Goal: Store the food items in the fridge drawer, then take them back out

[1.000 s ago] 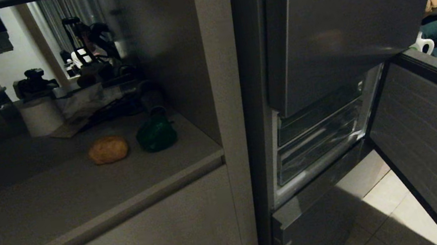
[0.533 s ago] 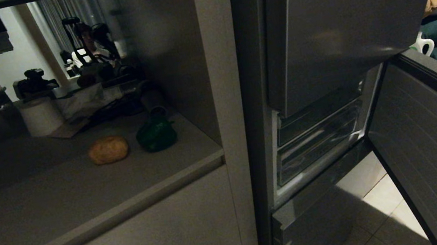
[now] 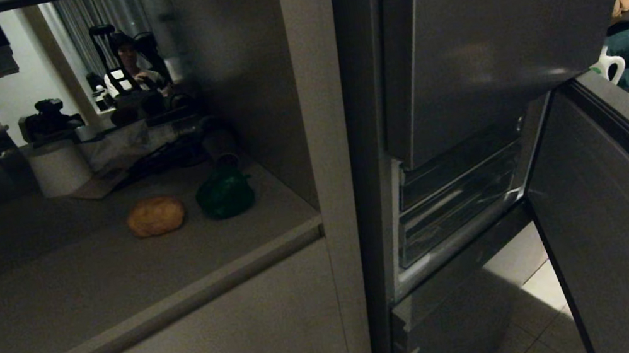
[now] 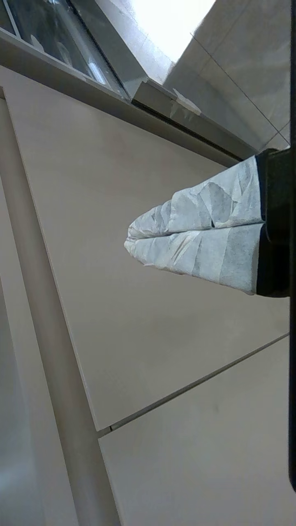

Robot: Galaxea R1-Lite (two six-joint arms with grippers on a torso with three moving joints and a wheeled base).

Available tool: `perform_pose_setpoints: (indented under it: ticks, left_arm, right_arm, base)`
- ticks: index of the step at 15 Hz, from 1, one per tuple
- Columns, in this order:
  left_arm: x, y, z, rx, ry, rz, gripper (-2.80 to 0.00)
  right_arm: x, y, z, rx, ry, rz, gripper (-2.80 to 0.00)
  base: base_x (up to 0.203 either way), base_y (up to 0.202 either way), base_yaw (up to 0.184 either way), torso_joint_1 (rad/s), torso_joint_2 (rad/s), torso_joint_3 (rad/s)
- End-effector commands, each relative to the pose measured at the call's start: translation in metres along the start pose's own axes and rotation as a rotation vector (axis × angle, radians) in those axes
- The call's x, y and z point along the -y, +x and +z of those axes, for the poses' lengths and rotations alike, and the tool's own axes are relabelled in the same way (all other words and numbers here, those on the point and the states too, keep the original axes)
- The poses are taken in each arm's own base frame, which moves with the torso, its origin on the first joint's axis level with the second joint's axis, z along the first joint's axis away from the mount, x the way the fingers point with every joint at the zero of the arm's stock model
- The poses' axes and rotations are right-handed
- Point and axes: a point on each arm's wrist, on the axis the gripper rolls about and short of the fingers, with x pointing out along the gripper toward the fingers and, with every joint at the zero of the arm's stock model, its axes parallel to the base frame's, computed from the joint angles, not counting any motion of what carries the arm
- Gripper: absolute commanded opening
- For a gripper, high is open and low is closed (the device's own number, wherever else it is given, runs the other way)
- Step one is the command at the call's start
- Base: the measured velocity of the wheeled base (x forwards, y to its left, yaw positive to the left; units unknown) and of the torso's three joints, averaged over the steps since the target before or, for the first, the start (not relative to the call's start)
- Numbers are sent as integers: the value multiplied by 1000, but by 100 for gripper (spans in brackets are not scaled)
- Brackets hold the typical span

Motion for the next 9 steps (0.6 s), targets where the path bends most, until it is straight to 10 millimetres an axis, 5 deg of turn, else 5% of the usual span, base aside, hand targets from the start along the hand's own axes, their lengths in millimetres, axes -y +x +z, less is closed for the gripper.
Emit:
perform_pose_setpoints:
  ticks: [1,9]
  left_arm:
    - [0,0,0,0,0,1,-280]
    - [0,0,0,-1,0,1,-280]
  right_arm:
    - [-13,14,-12,-88,-59,138,-280]
    - [-92,51,-33,-342,-288,638,-280]
  base:
    - [0,0,0,0,0,0]
    - [0,0,0,0,0,0]
